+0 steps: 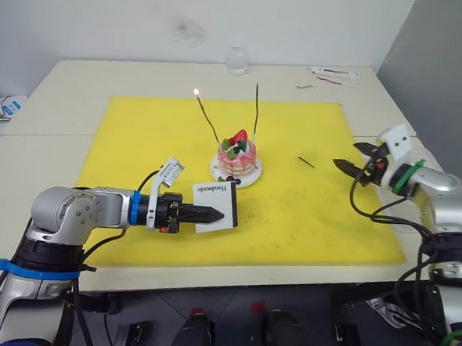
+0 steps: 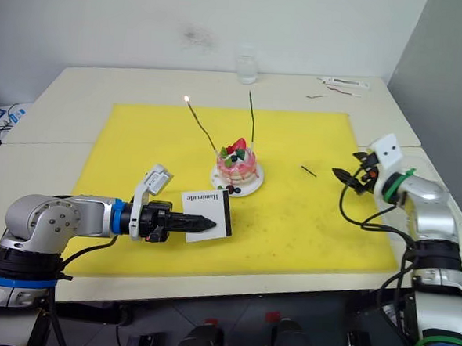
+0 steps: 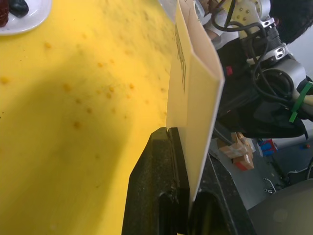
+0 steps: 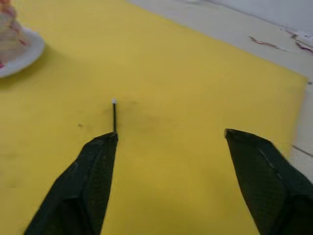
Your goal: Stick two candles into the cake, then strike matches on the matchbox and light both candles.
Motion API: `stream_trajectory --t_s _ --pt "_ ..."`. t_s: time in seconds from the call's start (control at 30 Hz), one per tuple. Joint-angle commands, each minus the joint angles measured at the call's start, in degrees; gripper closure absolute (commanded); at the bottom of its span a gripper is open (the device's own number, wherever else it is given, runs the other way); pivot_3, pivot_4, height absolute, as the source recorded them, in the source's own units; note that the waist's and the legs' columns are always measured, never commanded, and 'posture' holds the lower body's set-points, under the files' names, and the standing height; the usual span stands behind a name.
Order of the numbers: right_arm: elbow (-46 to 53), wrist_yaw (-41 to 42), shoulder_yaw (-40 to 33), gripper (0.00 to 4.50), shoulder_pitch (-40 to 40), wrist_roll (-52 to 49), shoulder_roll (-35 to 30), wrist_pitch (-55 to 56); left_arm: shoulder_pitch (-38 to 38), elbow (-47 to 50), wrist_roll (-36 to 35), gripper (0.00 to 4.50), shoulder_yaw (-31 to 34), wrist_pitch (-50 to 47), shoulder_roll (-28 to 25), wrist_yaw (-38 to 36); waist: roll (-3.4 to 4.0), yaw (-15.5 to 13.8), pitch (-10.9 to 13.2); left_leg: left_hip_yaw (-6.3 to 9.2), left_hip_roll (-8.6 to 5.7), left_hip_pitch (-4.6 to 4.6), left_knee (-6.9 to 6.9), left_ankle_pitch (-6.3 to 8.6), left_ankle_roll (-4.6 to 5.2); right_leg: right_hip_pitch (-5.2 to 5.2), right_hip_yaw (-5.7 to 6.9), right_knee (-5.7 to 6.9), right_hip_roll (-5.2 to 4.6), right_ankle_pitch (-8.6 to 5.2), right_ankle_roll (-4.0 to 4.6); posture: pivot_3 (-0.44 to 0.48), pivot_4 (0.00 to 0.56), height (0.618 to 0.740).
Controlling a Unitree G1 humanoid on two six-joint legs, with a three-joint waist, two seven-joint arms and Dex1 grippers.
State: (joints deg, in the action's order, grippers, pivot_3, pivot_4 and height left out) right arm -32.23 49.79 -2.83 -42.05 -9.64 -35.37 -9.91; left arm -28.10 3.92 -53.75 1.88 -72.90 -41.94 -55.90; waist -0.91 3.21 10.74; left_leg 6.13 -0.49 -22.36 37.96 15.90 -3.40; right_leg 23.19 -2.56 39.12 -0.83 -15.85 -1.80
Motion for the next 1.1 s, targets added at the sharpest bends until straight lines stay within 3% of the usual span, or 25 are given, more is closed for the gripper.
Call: stream_trajectory --t_s 0.03,0.5,0.63,1.1 --pt "-2.4 -0.3 1.4 1.26 -2.3 1.8 1.1 3.0 -0.3 1.5 -0.5 4.50 1.0 0.4 -0.8 -1.0 0.00 0.0 0.0 0.00 0.00 0.00 0.00 -0.01 -0.02 0.00 0.01 0.00 0.00 0.00 0.00 0.000 0.150 0.740" --pt "-18.8 0.1 3.3 1.26 -11.1 4.5 8.4 9.1 -0.3 2.3 -1.1 4.50 1.5 -0.4 -0.8 -0.4 0.00 0.0 0.0 0.01 -0.01 0.00 -0.01 -0.02 -0.03 0.01 0.01 -0.01 0.00 0.02 0.03 0.000 0.150 0.740" --pt "-21.8 0.7 3.8 2.09 -12.4 5.1 9.2 10.5 -0.2 2.5 -1.2 4.50 1.6 -0.6 -1.0 -0.3 0.00 0.1 0.0 -0.01 -0.04 -0.01 -0.01 -0.02 -0.03 0.01 0.00 -0.01 0.00 0.02 0.03 0.000 0.150 0.740" --pt "-28.9 -0.1 4.0 2.09 -16.1 7.3 11.6 13.3 0.6 3.9 -1.7 4.50 2.2 -1.5 -1.4 -0.1 0.00 0.2 0.0 0.00 -0.02 0.00 -0.02 -0.02 -0.04 0.01 0.00 0.00 0.00 0.03 0.04 0.000 0.150 0.740"
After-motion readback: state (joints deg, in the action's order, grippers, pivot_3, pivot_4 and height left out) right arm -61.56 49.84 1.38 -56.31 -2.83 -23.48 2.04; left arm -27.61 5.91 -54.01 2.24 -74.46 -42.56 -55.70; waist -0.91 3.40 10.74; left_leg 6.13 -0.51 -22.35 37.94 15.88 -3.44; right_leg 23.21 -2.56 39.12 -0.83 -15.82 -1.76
